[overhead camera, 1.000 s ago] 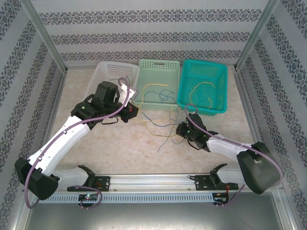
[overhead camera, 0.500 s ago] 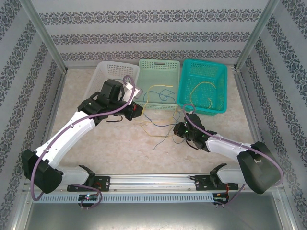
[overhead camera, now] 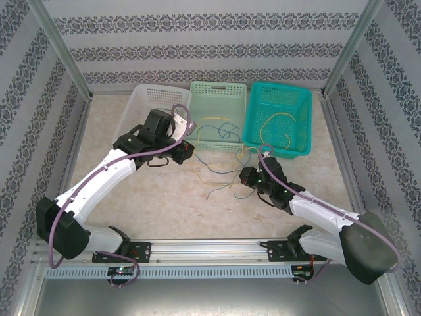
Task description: Untangle the cables
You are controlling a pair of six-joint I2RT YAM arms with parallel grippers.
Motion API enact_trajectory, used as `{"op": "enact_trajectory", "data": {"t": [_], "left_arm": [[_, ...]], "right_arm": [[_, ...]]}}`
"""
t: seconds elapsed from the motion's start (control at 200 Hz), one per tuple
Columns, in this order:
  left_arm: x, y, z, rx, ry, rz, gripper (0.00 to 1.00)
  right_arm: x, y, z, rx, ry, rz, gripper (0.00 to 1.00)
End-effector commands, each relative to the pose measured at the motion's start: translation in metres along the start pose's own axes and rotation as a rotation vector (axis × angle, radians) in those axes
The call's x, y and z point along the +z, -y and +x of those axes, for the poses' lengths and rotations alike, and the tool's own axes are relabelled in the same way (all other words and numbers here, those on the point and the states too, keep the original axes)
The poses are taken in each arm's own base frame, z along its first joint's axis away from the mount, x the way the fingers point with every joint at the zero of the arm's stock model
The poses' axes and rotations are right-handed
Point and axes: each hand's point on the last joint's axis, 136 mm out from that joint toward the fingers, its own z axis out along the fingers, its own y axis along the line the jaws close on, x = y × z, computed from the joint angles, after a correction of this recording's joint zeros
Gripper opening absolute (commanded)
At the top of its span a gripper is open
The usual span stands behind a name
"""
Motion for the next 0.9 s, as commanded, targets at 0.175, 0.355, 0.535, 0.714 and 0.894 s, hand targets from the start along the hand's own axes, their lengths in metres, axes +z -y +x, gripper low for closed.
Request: {"op": "enact_trajectory", "data": {"t": [0.175, 0.355, 0.535, 0.714, 0.894], "left_arm": [[-0.004, -0.030, 0.020, 0.060, -0.099, -0.192, 0.00], [-0.042, -0.060, 0.012, 0.097, -0.030, -0.420, 0.00], [-0.057, -0.052, 0.003, 0.124, 0.008, -0.401, 0.00], [-0.054, -0.030, -0.003, 0.161, 0.034, -0.278, 0.00], [-0.064, -0.026, -0.004, 0.204, 0.047, -0.277, 0.00]], "right_arm": [[0.000, 0.016, 0.010, -0.019, -0.042, 0.068, 0.00], [-0.003, 0.049, 0.018, 0.029, -0.080, 0.163, 0.00], [-0.009, 0.055, 0.015, 0.052, -0.052, 0.167, 0.00], [-0.011, 0.059, 0.018, 0.046, -0.061, 0.185, 0.00], [-0.017, 0.079, 0.027, 0.031, -0.103, 0.282, 0.00]]}}
